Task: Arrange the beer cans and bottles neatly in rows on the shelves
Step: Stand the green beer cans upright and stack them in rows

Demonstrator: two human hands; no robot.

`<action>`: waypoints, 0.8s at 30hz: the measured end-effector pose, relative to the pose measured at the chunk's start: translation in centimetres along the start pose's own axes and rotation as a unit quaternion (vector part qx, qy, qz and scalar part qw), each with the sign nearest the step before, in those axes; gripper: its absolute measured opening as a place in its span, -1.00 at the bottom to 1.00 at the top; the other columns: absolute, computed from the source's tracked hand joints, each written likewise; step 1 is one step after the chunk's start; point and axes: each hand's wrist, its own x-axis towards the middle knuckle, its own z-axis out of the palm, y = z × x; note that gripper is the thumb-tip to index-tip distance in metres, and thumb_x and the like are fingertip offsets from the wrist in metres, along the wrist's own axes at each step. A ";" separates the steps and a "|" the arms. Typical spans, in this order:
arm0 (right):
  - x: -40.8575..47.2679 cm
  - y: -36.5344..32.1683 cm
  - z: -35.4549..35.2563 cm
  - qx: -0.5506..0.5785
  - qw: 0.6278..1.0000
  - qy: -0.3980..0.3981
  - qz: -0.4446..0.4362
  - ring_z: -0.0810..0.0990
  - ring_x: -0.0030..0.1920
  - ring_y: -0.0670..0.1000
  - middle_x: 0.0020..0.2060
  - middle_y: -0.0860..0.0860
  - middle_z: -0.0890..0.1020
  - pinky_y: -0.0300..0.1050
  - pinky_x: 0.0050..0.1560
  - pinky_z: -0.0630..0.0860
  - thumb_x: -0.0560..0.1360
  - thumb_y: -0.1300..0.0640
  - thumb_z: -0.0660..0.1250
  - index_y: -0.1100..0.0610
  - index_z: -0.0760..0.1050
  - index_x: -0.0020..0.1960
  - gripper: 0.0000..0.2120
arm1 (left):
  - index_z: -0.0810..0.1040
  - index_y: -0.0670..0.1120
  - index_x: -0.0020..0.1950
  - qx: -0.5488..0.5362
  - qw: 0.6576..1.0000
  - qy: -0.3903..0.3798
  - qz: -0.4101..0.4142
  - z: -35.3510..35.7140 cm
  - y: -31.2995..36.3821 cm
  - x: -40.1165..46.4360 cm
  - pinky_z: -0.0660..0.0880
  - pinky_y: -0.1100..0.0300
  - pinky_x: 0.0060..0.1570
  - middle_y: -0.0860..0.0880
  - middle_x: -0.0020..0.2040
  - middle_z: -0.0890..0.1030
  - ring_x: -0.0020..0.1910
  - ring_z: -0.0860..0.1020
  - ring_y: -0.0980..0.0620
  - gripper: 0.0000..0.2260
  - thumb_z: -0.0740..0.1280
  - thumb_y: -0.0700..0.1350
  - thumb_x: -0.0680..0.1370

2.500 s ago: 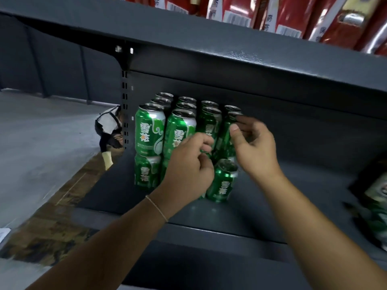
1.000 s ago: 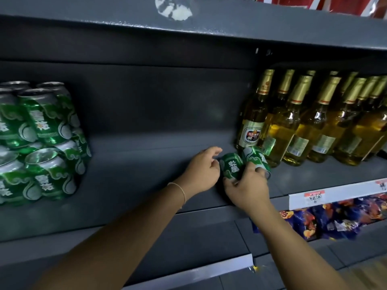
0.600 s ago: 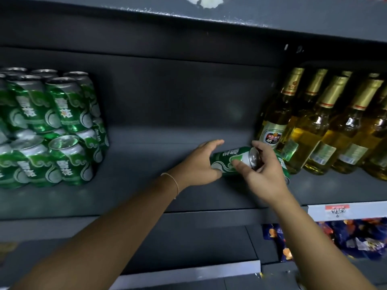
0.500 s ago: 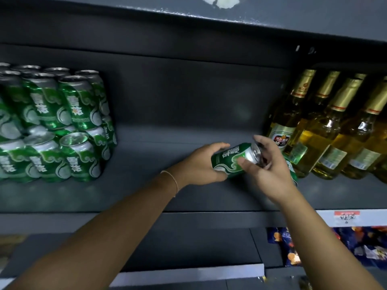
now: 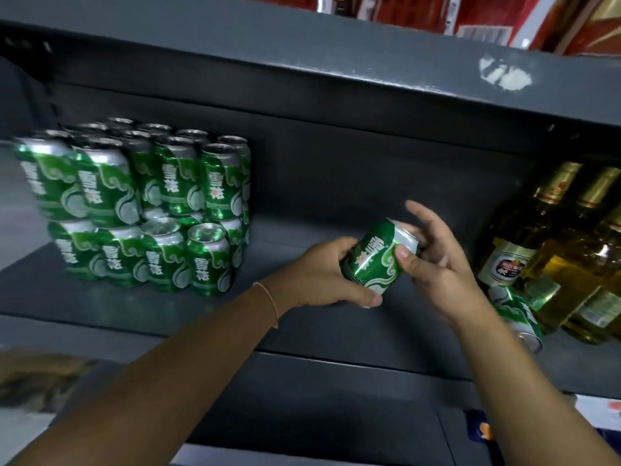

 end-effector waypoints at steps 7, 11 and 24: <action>2.9 -0.4 7.0 0.038 0.998 0.047 -0.015 0.64 0.00 -0.05 -0.04 0.00 0.68 -0.17 0.06 0.58 0.09 -0.24 0.67 0.14 0.46 0.28 -0.10 | 0.53 0.08 0.06 0.029 0.989 0.141 0.024 -4.7 0.8 -3.3 0.59 0.04 0.05 0.12 -0.06 0.67 -0.07 0.64 0.17 -0.52 0.62 0.03 0.22; 3.2 -0.8 11.1 0.012 1.000 0.021 0.001 0.68 -0.01 0.03 -0.04 0.08 0.72 -0.09 0.03 0.62 0.32 0.00 0.56 0.28 0.53 0.21 -0.43 | 0.54 0.07 0.03 0.043 0.976 0.210 0.040 -7.1 1.0 -5.1 0.61 0.13 -0.10 0.11 -0.14 0.67 -0.18 0.63 0.19 -0.56 0.61 -0.02 0.23; 5.2 -1.4 22.2 -0.030 0.999 0.009 0.030 0.73 -0.15 -0.01 -0.15 0.06 0.74 -0.18 -0.20 0.64 0.38 0.39 0.51 0.29 0.52 0.19 -0.60 | 0.46 0.11 0.03 0.090 0.949 0.294 0.075 -14.5 -0.7 -11.0 0.58 0.19 -0.13 0.16 -0.09 0.62 -0.16 0.59 0.27 -0.59 0.56 0.04 0.29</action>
